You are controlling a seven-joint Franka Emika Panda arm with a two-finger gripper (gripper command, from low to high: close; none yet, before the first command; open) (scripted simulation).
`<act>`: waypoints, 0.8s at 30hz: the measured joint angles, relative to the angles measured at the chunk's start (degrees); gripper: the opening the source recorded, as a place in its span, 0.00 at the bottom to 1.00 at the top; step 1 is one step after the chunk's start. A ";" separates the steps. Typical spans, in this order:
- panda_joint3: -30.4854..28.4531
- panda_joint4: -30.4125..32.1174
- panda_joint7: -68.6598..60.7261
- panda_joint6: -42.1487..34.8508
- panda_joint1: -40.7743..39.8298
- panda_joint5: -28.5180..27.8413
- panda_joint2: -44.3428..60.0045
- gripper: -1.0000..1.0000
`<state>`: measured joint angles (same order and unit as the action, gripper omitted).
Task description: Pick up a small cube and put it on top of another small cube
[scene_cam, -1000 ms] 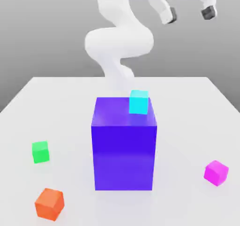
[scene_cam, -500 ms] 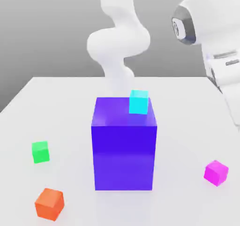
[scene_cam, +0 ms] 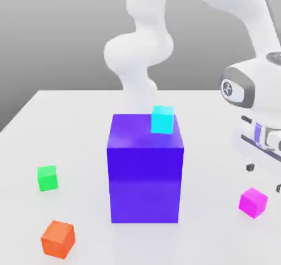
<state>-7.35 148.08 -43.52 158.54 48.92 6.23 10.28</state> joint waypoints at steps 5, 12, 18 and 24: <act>0.91 -0.99 -1.49 5.57 -0.16 -0.33 6.52 0.50; 3.18 -1.98 -2.83 9.82 -2.07 1.42 12.12 0.00; 2.11 -1.53 -2.12 7.76 -1.18 0.40 9.45 0.00; 0.08 0.21 0.09 0.97 -0.23 -1.87 1.03 0.00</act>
<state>-7.27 148.30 -43.42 159.51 48.69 4.35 11.31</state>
